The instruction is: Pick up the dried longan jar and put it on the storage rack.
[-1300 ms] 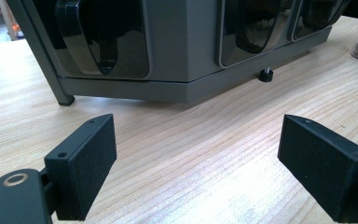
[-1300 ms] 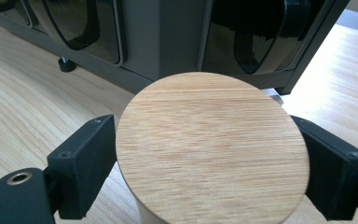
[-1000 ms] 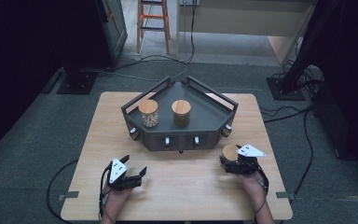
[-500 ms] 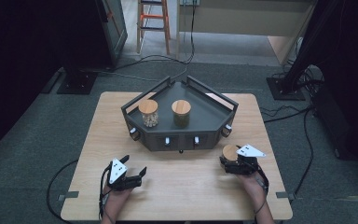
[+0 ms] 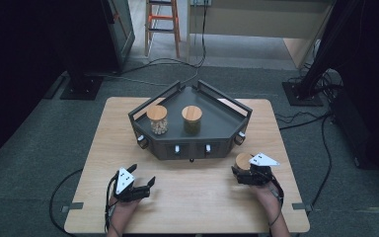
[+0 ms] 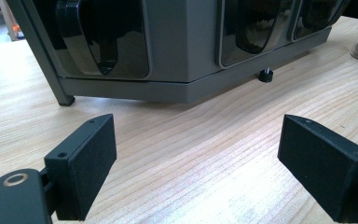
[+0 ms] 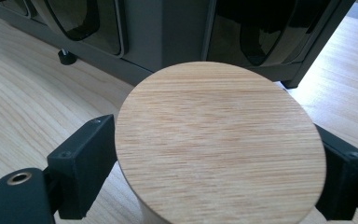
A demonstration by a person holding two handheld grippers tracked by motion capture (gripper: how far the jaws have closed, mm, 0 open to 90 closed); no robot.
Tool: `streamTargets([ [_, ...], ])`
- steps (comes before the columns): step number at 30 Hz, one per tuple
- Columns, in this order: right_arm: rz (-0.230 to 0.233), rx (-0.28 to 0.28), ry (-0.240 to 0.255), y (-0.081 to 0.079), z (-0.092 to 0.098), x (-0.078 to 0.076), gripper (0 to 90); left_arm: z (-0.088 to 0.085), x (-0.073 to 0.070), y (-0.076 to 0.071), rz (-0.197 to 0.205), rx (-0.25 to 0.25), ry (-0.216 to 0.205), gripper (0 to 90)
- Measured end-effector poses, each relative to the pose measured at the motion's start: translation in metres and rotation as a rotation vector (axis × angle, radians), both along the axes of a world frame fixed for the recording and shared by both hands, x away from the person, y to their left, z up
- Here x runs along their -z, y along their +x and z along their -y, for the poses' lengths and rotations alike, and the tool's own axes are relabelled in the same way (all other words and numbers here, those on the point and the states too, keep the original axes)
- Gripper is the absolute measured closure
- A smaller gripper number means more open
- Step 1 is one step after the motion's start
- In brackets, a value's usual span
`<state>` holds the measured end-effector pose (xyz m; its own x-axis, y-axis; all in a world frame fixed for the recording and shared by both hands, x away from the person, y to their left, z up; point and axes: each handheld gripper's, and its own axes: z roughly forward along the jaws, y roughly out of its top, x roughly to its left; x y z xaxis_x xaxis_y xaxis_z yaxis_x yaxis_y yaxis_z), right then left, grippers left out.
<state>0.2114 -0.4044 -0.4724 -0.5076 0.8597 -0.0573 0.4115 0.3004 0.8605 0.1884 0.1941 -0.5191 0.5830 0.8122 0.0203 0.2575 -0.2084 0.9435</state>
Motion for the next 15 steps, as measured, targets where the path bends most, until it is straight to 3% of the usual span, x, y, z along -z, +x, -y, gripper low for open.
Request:
streamTargets([
  [9,-0.035,0.006,-0.01,0.0051,-0.0017,0.0005,14.9,0.0002,-0.0003,-0.0001,0.0,0.0,0.003,11.4],
  [15,-0.055,0.015,-0.045,0.0088,-0.0077,0.0005,19.9,0.0004,-0.0003,-0.0002,0.0,0.0,0.003,11.4],
])
